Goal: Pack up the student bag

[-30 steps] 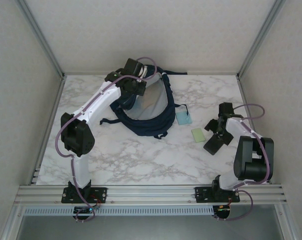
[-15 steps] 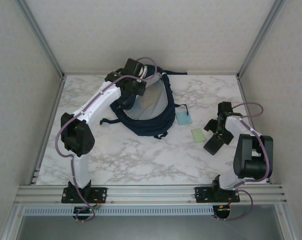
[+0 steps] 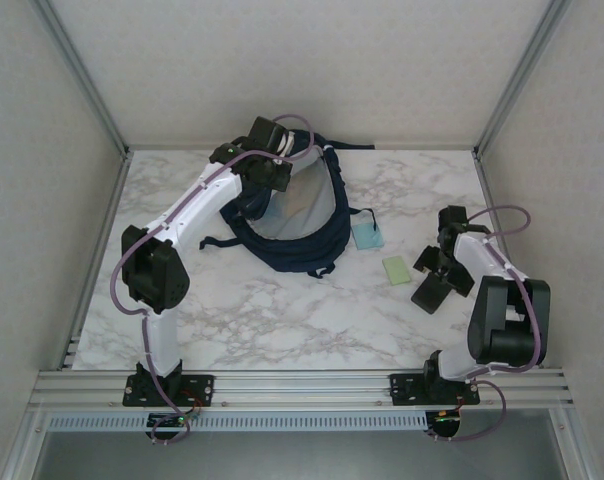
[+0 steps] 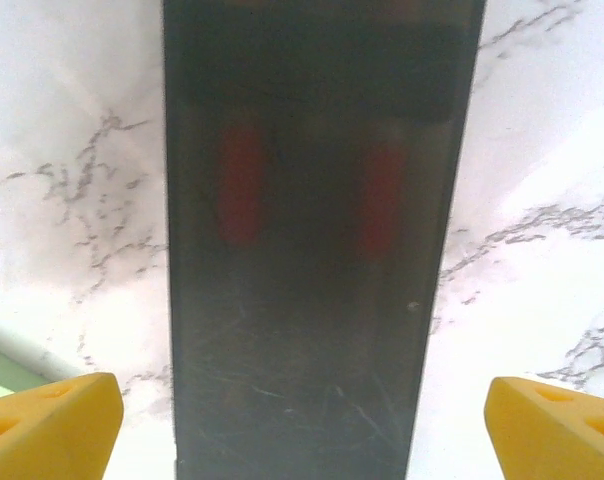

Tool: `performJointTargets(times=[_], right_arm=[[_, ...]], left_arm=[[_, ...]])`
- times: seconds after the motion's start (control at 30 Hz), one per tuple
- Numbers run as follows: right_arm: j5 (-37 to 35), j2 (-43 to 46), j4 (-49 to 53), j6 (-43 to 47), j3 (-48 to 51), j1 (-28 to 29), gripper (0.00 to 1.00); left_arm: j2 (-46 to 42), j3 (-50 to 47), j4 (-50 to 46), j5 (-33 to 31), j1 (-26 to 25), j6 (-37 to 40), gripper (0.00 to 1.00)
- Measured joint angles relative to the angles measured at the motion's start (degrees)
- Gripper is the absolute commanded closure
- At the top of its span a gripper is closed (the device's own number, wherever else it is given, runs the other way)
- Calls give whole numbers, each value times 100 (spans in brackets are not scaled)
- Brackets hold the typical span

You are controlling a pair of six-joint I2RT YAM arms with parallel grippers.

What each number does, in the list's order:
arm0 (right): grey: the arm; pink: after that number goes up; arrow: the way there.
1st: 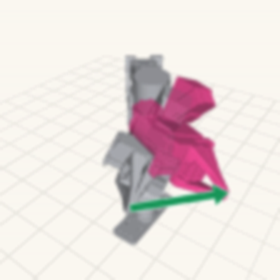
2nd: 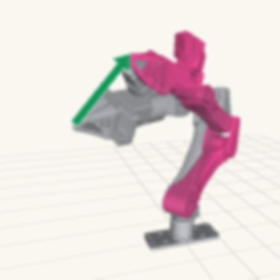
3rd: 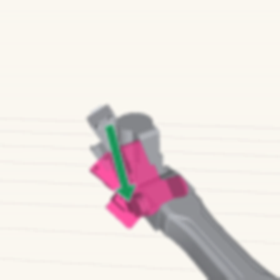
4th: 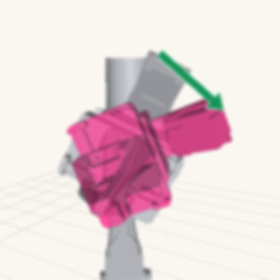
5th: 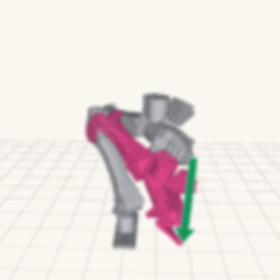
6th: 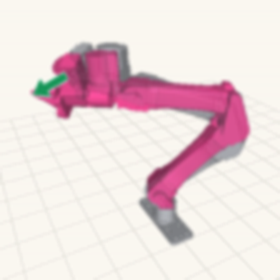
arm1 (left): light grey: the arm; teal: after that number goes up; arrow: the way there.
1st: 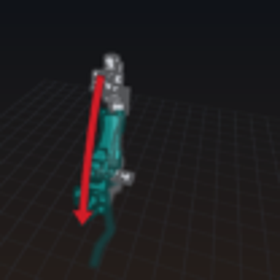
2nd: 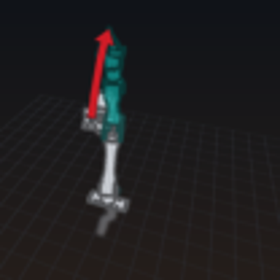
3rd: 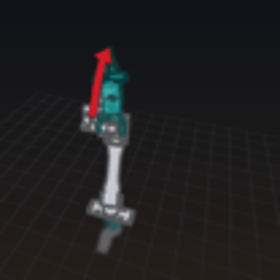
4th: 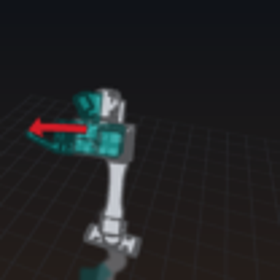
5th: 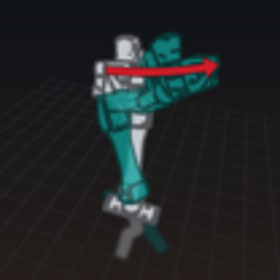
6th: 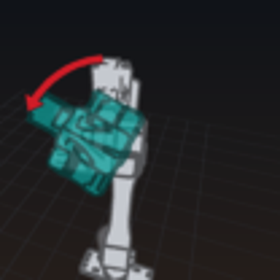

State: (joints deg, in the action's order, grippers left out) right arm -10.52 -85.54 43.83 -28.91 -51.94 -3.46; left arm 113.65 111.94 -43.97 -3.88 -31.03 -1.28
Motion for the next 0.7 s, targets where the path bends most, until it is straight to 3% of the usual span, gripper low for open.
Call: performJointTargets(times=[0.27, 0.5, 0.7], right_arm=[[249, -424, -538, 90, 291, -118, 8], [487, -529, -728, 105, 291, -111, 37], [732, -168, -485, 136, 260, -120, 39]], left_arm=[[0, 0, -2, -92, 0, 24, 100], [0, 0, -4, -118, 0, 66, 100], [0, 0, -4, -118, 0, 66, 100]])
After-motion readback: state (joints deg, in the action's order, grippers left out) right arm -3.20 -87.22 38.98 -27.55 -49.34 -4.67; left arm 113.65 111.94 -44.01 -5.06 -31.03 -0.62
